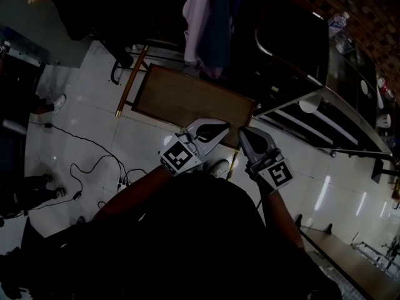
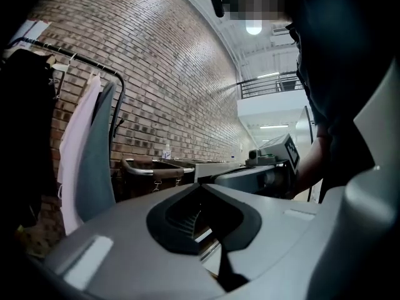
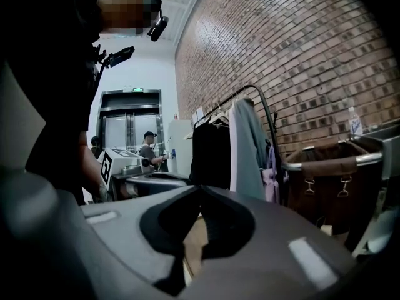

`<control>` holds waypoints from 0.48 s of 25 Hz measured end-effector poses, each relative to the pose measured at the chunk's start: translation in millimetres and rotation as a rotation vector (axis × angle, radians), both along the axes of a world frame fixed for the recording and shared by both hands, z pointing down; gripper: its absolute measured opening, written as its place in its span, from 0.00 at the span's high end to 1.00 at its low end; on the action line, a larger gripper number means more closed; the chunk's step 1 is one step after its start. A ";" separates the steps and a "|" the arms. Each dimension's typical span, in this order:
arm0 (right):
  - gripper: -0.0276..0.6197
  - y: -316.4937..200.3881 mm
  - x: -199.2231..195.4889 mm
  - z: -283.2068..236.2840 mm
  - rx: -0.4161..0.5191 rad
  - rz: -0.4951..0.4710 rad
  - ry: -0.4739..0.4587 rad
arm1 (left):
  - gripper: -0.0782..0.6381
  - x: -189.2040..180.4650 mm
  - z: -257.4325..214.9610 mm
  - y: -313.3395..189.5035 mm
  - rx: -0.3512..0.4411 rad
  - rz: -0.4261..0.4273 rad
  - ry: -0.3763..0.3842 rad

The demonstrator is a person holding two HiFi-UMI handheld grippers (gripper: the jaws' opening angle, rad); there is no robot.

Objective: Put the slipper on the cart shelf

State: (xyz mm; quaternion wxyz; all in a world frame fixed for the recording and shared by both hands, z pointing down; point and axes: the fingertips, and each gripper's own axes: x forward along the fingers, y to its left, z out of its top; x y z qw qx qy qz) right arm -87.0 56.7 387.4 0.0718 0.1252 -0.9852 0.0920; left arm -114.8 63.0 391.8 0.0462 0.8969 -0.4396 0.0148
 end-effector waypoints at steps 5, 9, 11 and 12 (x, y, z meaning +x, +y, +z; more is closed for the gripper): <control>0.95 -5.4 -0.1 -6.5 0.009 -0.017 -0.015 | 0.89 0.5 -8.2 -4.8 -0.007 -0.033 0.012; 0.95 -8.1 4.9 -9.8 0.007 -0.024 -0.015 | 0.89 8.0 -8.0 -7.3 -0.001 -0.030 0.003; 0.95 -8.3 4.8 -10.8 0.013 -0.028 -0.016 | 0.89 8.7 -6.8 -8.7 0.011 -0.031 -0.008; 0.95 -8.4 4.7 -11.0 0.018 -0.031 -0.016 | 0.89 9.3 -6.5 -9.4 0.015 -0.030 -0.012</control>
